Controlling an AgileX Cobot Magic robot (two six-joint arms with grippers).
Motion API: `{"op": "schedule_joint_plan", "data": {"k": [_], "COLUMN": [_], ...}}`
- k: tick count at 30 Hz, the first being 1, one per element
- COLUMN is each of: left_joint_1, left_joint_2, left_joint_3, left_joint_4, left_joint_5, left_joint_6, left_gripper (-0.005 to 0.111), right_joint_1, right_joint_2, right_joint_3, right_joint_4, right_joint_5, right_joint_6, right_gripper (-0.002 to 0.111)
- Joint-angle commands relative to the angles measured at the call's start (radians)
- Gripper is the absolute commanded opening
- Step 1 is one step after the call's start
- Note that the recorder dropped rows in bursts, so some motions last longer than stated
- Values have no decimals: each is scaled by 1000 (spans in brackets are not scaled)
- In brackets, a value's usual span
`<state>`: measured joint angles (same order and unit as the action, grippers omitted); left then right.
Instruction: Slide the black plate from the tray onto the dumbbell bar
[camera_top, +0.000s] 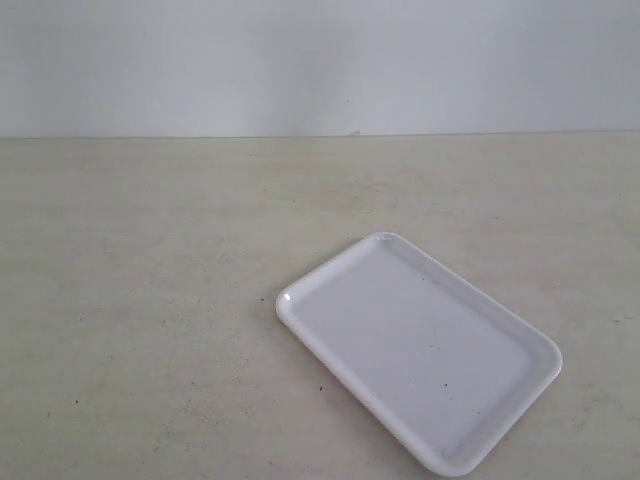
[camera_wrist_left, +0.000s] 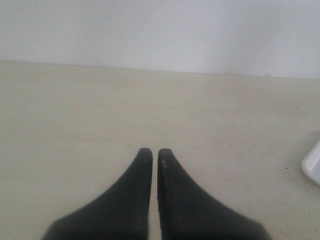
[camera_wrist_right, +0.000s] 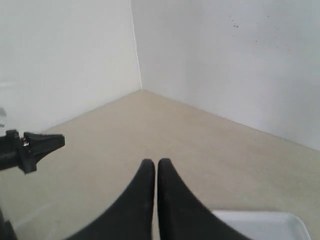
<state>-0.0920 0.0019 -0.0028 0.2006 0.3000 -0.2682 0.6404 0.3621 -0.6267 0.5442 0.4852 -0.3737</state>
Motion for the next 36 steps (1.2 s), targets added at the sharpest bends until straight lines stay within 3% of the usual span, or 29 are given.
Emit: {"op": "schedule_joint_plan", "data": {"k": [1, 5, 13, 16, 30, 36], "left_joint_1": [19, 51, 74, 74, 74, 74], "left_joint_2": [-2, -2, -2, -2, -2, -2], "left_joint_3": [3, 3, 3, 3, 3, 3], "left_joint_4": [5, 5, 5, 1, -1, -1], "left_joint_5": [-11, -11, -11, -11, -11, -11], "left_joint_6": [16, 37, 58, 58, 33, 37], "left_gripper": [4, 4, 4, 4, 4, 4], "right_joint_1": [-3, -3, -3, -3, -3, -3], "right_joint_2": [-2, -1, -1, -1, -1, -3], "right_joint_3": [104, 189, 315, 318, 318, 318], "right_joint_4": [93, 93, 94, 94, -108, -110], "right_joint_5": [-205, -287, -277, -187, -67, -49], "right_joint_6": [-88, -119, -103, -86, -114, -114], "right_gripper": [0, 0, 0, 0, 0, 0]}}
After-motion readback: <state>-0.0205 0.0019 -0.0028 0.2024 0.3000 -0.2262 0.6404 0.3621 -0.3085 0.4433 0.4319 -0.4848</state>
